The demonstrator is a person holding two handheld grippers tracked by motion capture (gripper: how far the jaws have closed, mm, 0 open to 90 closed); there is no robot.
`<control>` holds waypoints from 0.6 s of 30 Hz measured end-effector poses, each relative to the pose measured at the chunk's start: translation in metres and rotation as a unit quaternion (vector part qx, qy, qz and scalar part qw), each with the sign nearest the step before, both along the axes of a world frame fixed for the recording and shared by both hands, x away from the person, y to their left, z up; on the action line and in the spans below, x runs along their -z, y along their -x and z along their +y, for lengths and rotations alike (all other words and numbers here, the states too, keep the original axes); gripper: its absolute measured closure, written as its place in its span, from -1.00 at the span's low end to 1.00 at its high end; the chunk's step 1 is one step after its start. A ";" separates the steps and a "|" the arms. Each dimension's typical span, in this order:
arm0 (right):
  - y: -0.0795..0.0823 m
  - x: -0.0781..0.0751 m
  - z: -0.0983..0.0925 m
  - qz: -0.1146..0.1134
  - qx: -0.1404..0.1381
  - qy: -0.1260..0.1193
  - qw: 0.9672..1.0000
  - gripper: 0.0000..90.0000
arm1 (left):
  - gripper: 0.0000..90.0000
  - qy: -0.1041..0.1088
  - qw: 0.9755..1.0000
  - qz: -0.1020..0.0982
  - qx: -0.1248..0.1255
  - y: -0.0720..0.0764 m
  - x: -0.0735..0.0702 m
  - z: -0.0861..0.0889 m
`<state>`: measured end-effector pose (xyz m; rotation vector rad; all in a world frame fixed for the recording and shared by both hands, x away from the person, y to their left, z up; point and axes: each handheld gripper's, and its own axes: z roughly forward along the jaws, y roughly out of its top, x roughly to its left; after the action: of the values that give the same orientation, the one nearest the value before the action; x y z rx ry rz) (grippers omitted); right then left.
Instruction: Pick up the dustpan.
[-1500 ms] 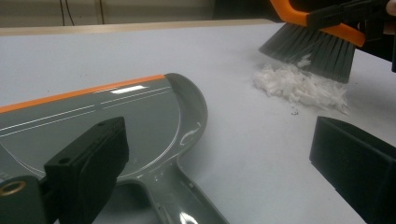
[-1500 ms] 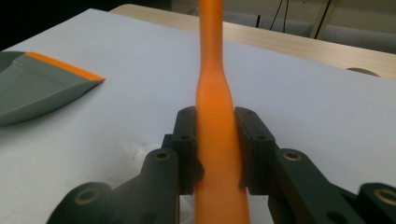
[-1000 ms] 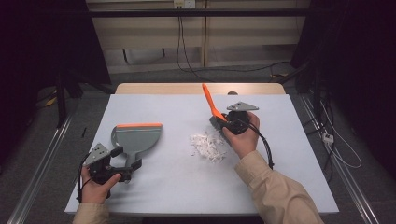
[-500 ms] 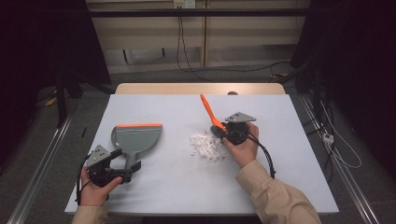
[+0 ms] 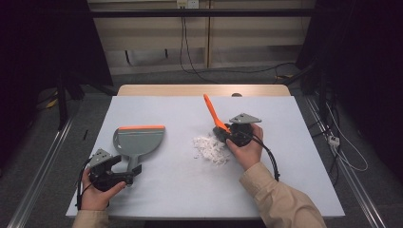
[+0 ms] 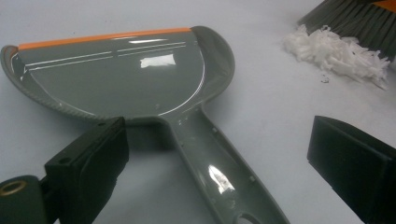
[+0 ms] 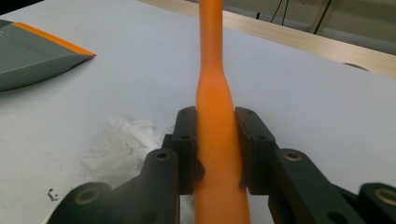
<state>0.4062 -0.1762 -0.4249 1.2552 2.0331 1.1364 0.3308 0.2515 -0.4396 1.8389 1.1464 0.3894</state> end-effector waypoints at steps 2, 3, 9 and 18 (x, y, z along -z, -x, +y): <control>0.000 -0.001 -0.001 -0.002 0.000 -0.004 1.000 0.60 | -0.88 0.002 1.000 0.003 -0.010 0.000 0.000 0.000; 0.000 -0.002 -0.002 -0.004 0.000 -0.004 1.000 0.60 | -0.88 -0.002 1.000 0.003 -0.012 0.000 0.000 0.001; 0.002 -0.002 -0.003 -0.003 0.000 -0.003 1.000 0.60 | -0.81 -0.025 0.999 0.020 -0.036 0.000 0.002 -0.002; 0.004 -0.006 -0.006 -0.005 0.000 -0.006 1.000 0.59 | -0.57 -0.041 0.993 0.063 -0.086 -0.001 0.000 0.005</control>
<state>0.4018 -0.1818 -0.4194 1.2530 2.0207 1.1553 0.3317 0.2567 -0.4400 1.8622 1.4011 0.4279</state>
